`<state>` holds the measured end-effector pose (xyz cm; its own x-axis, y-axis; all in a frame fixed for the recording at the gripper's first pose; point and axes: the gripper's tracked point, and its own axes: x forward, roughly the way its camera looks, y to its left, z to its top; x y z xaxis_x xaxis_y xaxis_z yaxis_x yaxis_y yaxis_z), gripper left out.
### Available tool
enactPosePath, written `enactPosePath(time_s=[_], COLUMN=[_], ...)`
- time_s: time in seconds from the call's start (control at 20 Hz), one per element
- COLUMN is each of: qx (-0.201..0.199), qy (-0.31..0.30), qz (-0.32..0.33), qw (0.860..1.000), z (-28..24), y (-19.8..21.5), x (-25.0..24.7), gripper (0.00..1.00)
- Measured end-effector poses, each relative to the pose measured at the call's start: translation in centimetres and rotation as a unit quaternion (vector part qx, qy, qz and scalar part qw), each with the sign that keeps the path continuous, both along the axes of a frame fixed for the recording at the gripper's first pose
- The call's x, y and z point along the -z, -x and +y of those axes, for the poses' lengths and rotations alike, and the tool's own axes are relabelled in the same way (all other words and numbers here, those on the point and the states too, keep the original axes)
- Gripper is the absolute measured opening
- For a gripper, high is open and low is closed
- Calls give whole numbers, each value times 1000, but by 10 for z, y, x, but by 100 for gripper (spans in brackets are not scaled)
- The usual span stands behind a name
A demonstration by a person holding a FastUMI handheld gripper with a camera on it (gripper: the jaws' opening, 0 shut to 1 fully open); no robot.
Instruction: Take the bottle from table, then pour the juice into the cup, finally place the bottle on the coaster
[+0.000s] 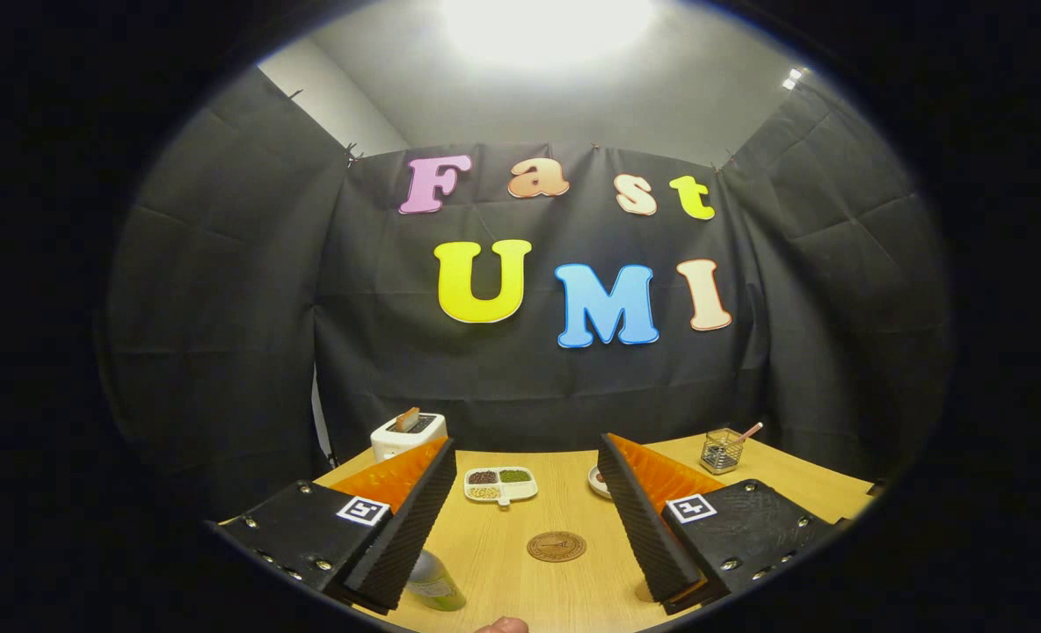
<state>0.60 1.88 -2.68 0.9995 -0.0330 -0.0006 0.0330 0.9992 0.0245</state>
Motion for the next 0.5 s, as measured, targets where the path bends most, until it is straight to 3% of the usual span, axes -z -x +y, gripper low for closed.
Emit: enactPosePath(time_s=[0.5], qx=[-38], qy=[-8], qz=[35], qw=[999], z=[62], y=[-11], x=[53], gripper=[99])
